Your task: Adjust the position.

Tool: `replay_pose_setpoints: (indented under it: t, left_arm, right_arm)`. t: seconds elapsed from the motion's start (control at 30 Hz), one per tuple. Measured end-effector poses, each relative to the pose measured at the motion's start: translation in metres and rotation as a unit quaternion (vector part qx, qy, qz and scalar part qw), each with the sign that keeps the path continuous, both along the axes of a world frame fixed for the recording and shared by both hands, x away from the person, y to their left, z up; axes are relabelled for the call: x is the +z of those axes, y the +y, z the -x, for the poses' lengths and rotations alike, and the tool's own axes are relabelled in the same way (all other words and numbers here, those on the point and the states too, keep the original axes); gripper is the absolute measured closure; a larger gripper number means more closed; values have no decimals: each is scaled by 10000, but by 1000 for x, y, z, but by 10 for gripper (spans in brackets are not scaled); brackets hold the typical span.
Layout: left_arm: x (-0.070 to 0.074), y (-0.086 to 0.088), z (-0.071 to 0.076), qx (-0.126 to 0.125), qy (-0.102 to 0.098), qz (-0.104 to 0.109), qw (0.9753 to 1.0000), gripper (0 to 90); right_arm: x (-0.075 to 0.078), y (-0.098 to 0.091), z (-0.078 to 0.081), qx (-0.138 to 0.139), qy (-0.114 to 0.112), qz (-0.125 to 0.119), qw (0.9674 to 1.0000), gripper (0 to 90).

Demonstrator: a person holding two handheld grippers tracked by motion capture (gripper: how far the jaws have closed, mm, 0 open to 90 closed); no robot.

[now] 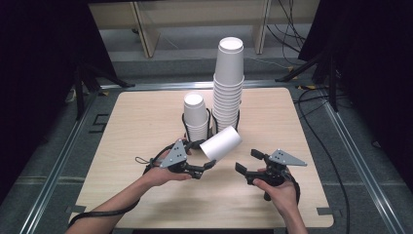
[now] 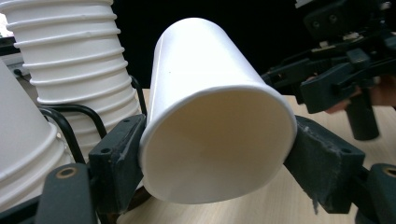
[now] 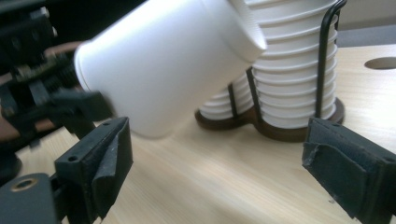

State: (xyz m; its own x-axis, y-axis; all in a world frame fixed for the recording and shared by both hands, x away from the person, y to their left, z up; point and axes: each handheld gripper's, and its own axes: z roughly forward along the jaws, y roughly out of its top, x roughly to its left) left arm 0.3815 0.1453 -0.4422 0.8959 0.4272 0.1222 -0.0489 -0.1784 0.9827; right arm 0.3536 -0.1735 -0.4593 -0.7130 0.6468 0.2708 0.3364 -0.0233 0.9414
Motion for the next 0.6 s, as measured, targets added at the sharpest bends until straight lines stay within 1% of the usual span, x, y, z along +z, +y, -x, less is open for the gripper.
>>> replay_pose_setpoints:
  t: [0.03,0.07,0.1,0.13,0.17,0.2,0.27,0.3,0.33,0.37,0.4,0.43,0.47,0.5,0.53,0.57,0.6]
  left_arm:
    - [1,2,0,-16,-29,-40,10000,234]
    - [1,3,0,-49,-52,-70,9999,235]
    - [2,5,-1,-83,-96,-104,9999,234]
    - [3,7,-1,-100,-87,-114,9998,234]
    - [3,8,0,-107,-18,-135,9998,235]
    - [4,10,0,-127,3,-157,9998,235]
    - [5,12,1,-159,13,-193,9997,234]
    - [6,13,1,-167,29,-215,9996,234]
    - [7,14,1,-184,44,-205,9996,234]
    - [8,16,3,-207,72,-265,9994,234]
    - [9,17,3,-222,83,-278,9993,234]
    - [9,18,4,-262,70,-253,9993,234]
    - [10,20,4,-269,85,-323,9991,234]
    - [10,21,5,-279,104,-332,9990,234]
    - [11,23,4,-318,75,-385,9987,234]
    - [12,24,4,-329,73,-394,9987,234]
    - [12,24,4,-349,72,-382,9986,234]
  right_arm:
    - [1,-3,-1,140,-11,131,9998,98]
    - [2,-4,-1,160,79,223,9996,100]
    - [2,-6,-2,180,41,354,9992,105]
    - [2,-7,-4,192,-31,429,9989,105]
    - [3,-8,-5,221,-6,501,9985,105]
    - [4,-10,-6,232,-33,628,9978,106]
    - [4,-10,-8,321,-83,721,9968,107]
    - [5,-9,-8,358,5,721,9968,110]
    - [6,-10,-9,434,29,828,9956,112]
    - [6,-10,-8,418,116,845,9955,115]
    - [6,-10,-11,466,-49,983,9941,118]
    - [6,-9,-12,528,-74,975,9938,119]
    - [6,-8,-13,582,-127,1007,9931,121]
    - [6,-9,-14,593,-121,1109,9920,121]
    - [7,-9,-14,663,-66,1185,9907,121]
    - [6,-8,-14,718,-69,1197,9902,121]
    - [7,-8,-15,771,-70,1312,9883,121]
